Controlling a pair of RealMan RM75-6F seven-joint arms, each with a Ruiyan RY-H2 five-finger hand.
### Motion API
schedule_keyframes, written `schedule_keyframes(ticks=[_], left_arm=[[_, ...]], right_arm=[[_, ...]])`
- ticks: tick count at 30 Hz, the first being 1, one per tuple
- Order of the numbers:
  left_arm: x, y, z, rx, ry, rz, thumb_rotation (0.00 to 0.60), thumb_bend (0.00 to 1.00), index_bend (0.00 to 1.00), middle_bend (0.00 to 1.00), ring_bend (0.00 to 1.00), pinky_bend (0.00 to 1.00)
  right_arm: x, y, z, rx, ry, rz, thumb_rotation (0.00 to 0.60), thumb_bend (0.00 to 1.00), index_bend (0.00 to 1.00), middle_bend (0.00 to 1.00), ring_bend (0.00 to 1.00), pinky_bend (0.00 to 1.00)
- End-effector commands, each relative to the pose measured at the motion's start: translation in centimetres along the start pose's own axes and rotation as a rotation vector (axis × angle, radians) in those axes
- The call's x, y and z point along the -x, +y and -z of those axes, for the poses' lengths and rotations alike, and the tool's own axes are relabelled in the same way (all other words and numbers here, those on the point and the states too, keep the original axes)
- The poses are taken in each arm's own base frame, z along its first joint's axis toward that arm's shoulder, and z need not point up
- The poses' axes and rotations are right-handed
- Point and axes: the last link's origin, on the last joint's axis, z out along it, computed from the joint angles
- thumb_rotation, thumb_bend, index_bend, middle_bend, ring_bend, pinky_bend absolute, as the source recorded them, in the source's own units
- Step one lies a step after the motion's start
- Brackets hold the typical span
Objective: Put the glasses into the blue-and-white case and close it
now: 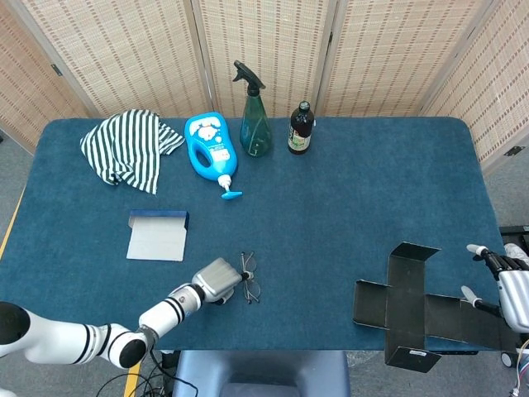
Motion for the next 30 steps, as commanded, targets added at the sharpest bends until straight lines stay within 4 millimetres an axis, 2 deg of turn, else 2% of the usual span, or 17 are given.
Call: schedule_keyframes(ticks=[1, 11, 17, 22, 27, 30], left_arm=[[0.5, -1.2, 1.3, -0.047, -0.010, -0.011, 0.600, 0.63, 0.27, 0.94, 0.97, 1.00], [2.0, -5.1, 5.2, -0.179, -0.053, -0.005, 0.600, 0.63, 0.29, 0.94, 0.97, 1.00], [2.0, -6.1, 7.0, -0.198, 0.005, 0.042, 0.600, 0.63, 0.28, 0.93, 0.96, 1.00], [2.1, -6.4, 7.4, -0.168, 0.165, 0.007, 0.600, 0.61, 0.29, 0.92, 0.94, 1.00], [3.1, -7.0, 7.4, -0.119, 0.237, -0.051, 0.600, 0.51, 0.38, 0.92, 0.94, 1.00], [3.6, -7.1, 7.1, -0.088, 0.257, -0.058, 0.600, 0.48, 0.43, 0.92, 0.94, 1.00]], right_arm=[[0.1, -0.1, -0.1, -0.002, -0.003, -0.002, 0.600, 0.21, 0.23, 0.37, 0.42, 0.37], [0.3, -0.6, -0.5, -0.025, -0.007, -0.005, 0.600, 0.21, 0.23, 0.38, 0.42, 0.37], [0.3, -0.9, -0.7, -0.032, -0.009, -0.005, 0.600, 0.21, 0.23, 0.37, 0.42, 0.37], [0.3, -1.0, -0.8, -0.037, -0.008, -0.003, 0.600, 0.21, 0.23, 0.37, 0.42, 0.37], [0.2, -1.0, -0.7, -0.034, -0.008, 0.000, 0.600, 0.22, 0.23, 0.37, 0.42, 0.37], [0.3, -1.0, -0.7, -0.032, -0.009, -0.001, 0.600, 0.22, 0.23, 0.38, 0.42, 0.37]])
